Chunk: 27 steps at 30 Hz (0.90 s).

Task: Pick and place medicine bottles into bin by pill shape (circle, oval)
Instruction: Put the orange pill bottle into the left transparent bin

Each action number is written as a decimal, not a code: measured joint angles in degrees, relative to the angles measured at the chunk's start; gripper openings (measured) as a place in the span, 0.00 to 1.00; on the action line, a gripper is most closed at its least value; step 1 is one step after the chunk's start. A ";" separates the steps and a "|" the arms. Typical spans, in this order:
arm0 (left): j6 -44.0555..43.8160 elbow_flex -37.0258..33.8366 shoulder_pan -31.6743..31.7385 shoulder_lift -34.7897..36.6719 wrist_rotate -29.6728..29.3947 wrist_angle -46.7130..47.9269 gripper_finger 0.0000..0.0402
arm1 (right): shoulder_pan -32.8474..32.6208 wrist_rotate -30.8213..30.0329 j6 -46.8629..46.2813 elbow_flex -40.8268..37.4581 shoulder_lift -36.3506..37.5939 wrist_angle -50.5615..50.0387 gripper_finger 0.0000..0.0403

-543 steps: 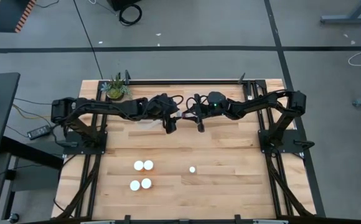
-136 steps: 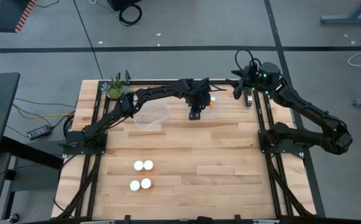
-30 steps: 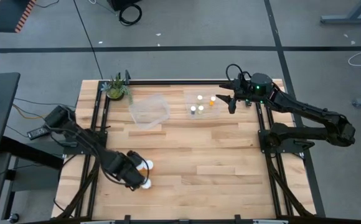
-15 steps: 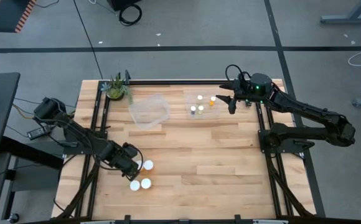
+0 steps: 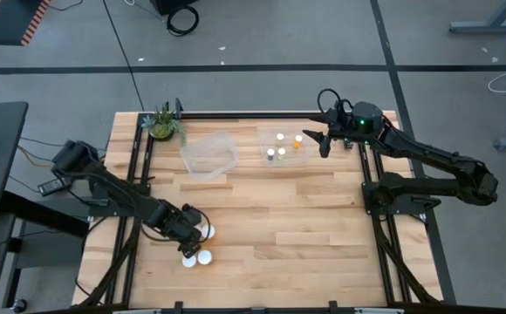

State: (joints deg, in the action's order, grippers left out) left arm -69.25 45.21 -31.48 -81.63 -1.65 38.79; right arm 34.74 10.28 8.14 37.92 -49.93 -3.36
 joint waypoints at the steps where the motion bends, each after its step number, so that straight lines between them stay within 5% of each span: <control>1: 0.90 0.00 0.38 -0.49 0.01 0.06 0.79 | 0.00 0.00 0.00 0.00 0.00 0.02 0.62; 11: 11.02 0.02 3.67 -2.42 -0.10 -4.31 0.71 | 0.00 0.00 0.02 0.01 0.00 0.31 0.62; 27: 15.04 1.40 5.60 -2.40 -0.04 -2.17 0.51 | 0.00 0.02 0.00 -0.01 0.00 0.28 0.62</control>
State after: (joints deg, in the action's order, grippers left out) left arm -54.21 46.61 -25.88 -84.03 -1.70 36.62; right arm 34.74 10.30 8.14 37.91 -49.93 -3.07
